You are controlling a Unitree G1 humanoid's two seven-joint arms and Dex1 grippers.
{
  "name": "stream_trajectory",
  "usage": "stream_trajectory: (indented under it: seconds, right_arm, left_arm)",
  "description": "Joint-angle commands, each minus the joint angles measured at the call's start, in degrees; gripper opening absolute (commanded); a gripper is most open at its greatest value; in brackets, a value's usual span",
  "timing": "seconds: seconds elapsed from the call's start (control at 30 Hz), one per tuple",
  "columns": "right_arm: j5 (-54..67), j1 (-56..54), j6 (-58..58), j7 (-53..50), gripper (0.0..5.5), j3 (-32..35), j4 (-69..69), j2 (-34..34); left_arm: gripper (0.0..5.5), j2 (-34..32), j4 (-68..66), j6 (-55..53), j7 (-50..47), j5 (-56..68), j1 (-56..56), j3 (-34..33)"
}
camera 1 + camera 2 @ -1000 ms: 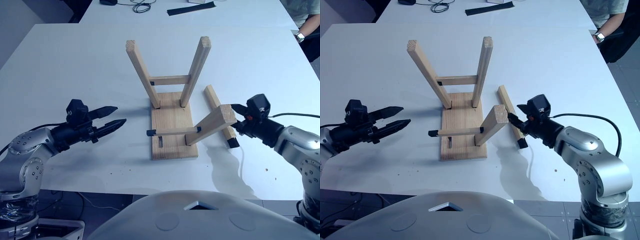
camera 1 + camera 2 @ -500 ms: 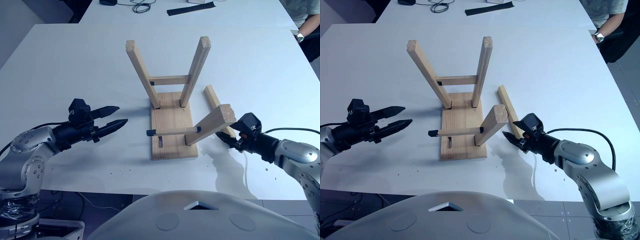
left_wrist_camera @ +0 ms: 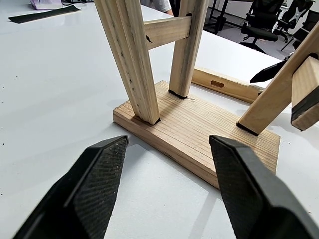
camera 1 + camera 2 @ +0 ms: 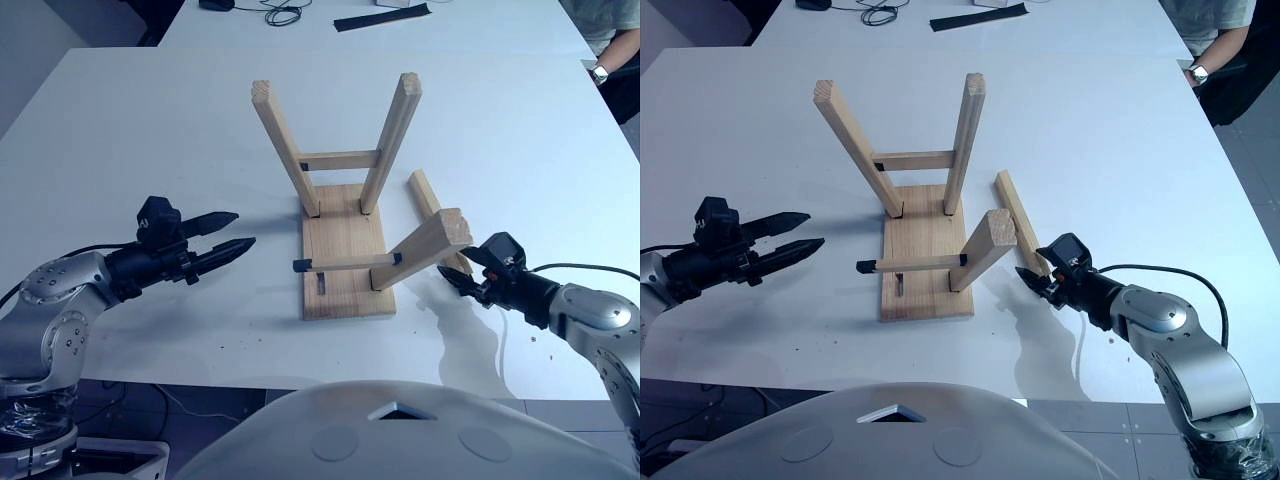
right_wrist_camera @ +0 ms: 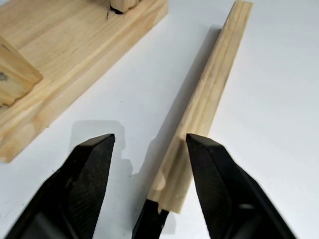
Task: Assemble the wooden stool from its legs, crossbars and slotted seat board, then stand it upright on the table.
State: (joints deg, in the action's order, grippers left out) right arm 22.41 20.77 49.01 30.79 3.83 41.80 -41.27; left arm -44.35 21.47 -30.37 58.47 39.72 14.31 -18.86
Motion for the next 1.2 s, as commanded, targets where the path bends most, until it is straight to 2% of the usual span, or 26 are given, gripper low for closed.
stream_trajectory:
  seconds: [0.03, 0.53, 0.73, 1.2]
  right_arm:
    - [-0.74, 1.27, -0.56, 0.4, 2.65, -0.22, -1.73, -0.49]
    - [3.74, 1.55, -0.5, 4.17, 0.43, 4.98, -14.95, 0.74]
    - [7.3, -0.19, 1.18, 4.89, 0.39, 6.69, -17.69, 0.5]
    - [3.73, -6.05, 0.49, 4.04, 0.39, 2.4, -34.15, -0.97]
  left_arm:
    - [3.01, -0.78, -0.2, -0.32, 0.17, -0.17, -0.49, 0.22]
    - [3.01, -0.91, -0.3, -0.28, 0.29, -0.37, -0.87, 0.62]
    - [3.01, -0.89, -0.27, -0.24, 0.31, -0.37, -0.83, 0.62]
    - [3.01, -1.19, -1.04, -0.34, 0.63, -0.8, -2.57, 2.3]
